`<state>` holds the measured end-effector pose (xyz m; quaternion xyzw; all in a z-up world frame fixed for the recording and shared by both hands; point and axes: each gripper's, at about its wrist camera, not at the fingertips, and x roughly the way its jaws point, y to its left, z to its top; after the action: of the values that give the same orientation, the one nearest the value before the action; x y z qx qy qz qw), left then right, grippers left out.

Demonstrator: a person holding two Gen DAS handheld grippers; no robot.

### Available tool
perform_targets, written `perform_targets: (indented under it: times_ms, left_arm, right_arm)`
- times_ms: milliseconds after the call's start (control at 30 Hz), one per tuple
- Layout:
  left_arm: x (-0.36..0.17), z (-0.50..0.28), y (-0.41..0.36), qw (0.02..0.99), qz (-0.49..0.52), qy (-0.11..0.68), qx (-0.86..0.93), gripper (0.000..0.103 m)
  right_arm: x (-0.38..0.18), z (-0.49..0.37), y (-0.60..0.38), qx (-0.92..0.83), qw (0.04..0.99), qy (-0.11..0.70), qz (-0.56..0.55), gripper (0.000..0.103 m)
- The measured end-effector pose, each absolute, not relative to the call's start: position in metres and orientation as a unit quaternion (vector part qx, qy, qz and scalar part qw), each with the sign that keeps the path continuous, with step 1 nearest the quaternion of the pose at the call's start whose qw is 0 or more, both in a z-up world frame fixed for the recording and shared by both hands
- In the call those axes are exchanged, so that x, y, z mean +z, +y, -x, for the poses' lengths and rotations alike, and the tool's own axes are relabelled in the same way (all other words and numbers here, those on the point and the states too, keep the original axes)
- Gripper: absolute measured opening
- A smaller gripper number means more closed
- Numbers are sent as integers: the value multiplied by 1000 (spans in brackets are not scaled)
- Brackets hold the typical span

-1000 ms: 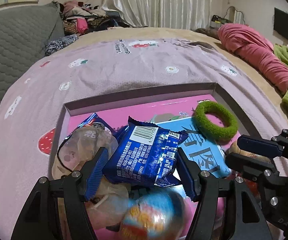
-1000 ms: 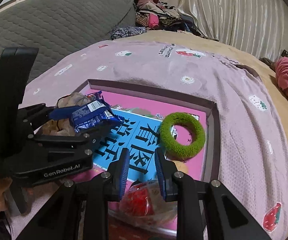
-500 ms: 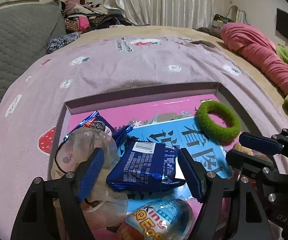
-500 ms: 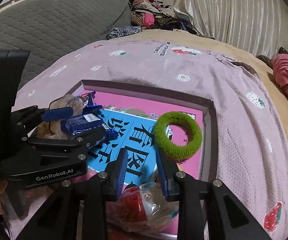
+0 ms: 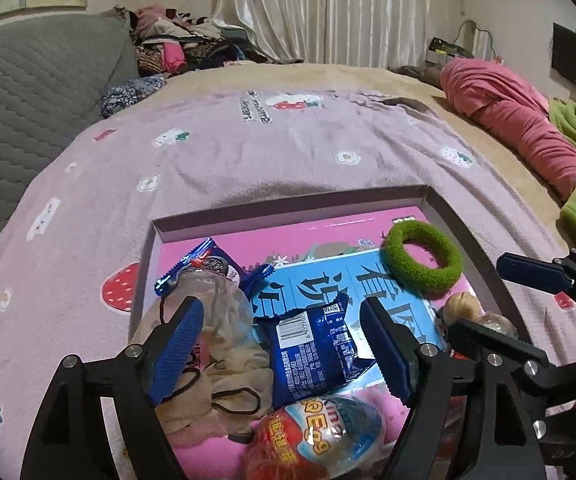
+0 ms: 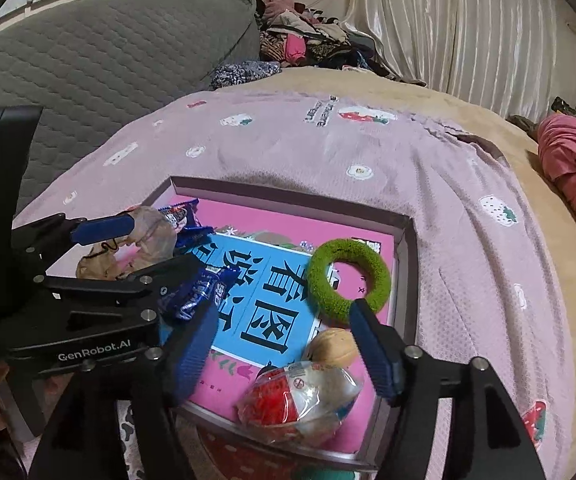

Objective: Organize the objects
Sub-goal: 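Lower the blue packet onto the book and open the left tool, then withdraw both open tools away from the tray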

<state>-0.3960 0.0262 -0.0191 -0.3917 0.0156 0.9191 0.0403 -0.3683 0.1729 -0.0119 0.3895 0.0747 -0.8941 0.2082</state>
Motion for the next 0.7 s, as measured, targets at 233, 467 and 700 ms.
perform_targets:
  times_ms: [233, 467, 700]
  left_arm:
    - [1, 382, 21, 30, 379, 16, 925, 103]
    - [20, 367, 15, 25, 373, 17, 927, 103]
    - [49, 341, 14, 24, 356, 21, 934, 103]
  right_arm:
    - [0, 359, 177, -897, 204, 70, -386, 80]
    - [17, 344, 178, -901, 197, 71, -379, 84]
    - [43, 322, 184, -910, 191, 65, -363, 90]
